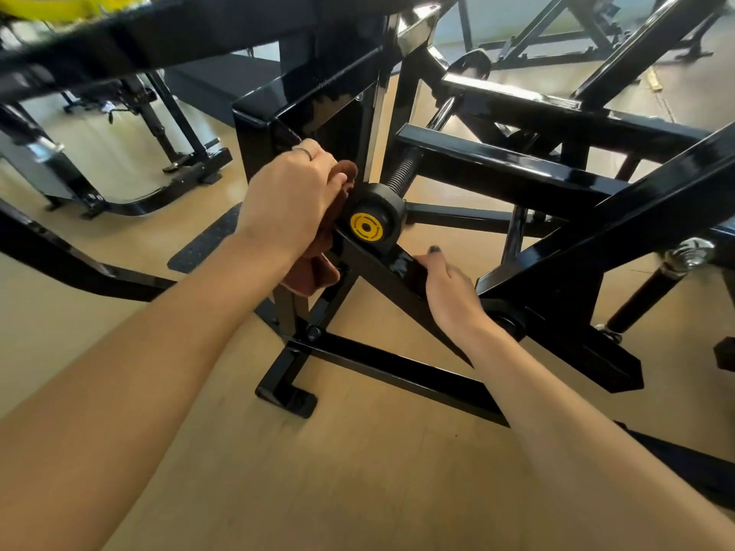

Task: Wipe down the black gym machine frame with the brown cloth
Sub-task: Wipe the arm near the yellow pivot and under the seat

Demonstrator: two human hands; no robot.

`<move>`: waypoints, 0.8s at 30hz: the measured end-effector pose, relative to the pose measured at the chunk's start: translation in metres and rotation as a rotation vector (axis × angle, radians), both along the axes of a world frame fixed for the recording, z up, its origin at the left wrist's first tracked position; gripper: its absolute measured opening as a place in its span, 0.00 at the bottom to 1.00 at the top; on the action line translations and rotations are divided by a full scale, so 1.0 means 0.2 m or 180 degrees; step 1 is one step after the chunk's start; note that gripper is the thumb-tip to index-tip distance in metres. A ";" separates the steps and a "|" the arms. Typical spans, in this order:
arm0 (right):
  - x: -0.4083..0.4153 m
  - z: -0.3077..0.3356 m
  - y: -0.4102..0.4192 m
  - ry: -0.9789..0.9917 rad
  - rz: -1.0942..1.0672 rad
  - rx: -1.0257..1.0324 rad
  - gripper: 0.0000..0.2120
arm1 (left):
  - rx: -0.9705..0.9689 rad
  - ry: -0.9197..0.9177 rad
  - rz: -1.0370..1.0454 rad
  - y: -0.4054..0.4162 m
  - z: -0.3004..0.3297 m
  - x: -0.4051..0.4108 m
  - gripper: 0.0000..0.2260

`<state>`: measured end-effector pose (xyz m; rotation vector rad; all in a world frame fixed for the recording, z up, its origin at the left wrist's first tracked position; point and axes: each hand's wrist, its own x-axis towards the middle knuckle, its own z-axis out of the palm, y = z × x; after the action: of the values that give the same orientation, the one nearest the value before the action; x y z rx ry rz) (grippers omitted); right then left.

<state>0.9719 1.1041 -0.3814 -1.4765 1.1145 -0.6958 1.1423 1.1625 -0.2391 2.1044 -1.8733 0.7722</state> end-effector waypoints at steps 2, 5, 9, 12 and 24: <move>0.01 0.00 0.02 -0.0012 -0.0051 -0.0043 0.26 | -0.0248 0.0107 -0.0077 0.06 -0.05 -0.01 0.16; 0.01 -0.02 0.02 -0.0033 -0.0064 -0.0041 0.28 | -0.0395 0.0072 -0.0113 0.09 -0.10 0.00 0.15; 0.02 -0.03 0.03 -0.0077 -0.0119 -0.0128 0.26 | -0.0099 -0.0279 -0.0039 -0.03 -0.05 0.02 0.14; 0.02 -0.02 0.04 -0.0086 -0.0145 -0.0112 0.25 | 0.0230 -0.0418 0.0224 -0.18 0.03 -0.03 0.14; 0.01 0.00 0.03 0.0065 -0.0056 -0.0007 0.28 | -0.0342 0.0296 -0.0046 0.04 -0.11 -0.02 0.15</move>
<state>0.9730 1.1104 -0.3818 -1.4801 1.1439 -0.6956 1.1384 1.1703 -0.2614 2.0232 -1.7573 0.7409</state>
